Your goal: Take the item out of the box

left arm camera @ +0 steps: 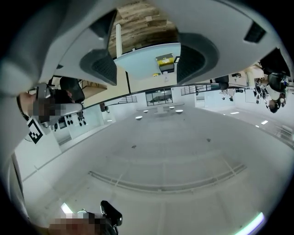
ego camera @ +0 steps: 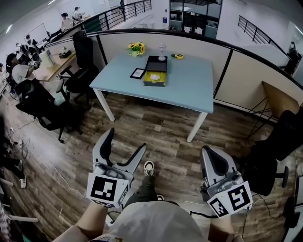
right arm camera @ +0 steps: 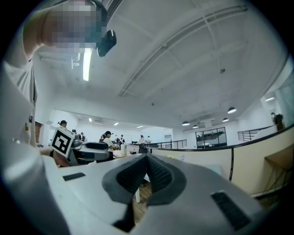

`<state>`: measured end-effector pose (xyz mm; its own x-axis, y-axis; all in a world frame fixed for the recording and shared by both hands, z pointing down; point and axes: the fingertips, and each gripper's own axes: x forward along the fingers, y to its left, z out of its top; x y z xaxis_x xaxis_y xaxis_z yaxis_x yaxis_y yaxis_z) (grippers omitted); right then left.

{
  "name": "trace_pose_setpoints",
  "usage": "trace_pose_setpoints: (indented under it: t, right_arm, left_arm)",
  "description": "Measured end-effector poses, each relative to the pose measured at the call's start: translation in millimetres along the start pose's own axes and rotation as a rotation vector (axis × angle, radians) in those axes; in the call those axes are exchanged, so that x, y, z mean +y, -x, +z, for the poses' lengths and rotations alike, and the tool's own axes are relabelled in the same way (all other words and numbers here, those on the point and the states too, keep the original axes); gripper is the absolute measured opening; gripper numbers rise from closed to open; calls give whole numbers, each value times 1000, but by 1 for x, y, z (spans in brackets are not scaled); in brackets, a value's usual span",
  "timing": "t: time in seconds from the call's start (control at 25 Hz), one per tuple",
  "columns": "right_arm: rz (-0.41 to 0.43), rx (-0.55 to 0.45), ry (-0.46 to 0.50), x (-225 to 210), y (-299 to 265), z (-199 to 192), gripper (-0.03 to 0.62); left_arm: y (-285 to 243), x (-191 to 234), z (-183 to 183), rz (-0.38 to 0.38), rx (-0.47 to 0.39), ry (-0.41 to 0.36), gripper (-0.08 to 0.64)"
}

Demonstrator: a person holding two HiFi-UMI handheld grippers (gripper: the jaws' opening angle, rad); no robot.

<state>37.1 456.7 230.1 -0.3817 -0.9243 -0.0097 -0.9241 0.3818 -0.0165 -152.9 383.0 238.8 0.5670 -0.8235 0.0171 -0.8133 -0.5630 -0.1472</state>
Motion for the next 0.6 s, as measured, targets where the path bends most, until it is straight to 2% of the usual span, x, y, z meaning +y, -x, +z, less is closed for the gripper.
trace_pose_setpoints:
  t: [0.32, 0.6]
  right_arm:
    - [-1, 14, 3, -16, -41, -6, 5]
    - [-5, 39, -6, -44, -101, -15, 5]
  left_arm:
    - [-36, 21, -6, -13, -5, 11, 393]
    - [-93, 53, -18, -27, 11, 20, 393]
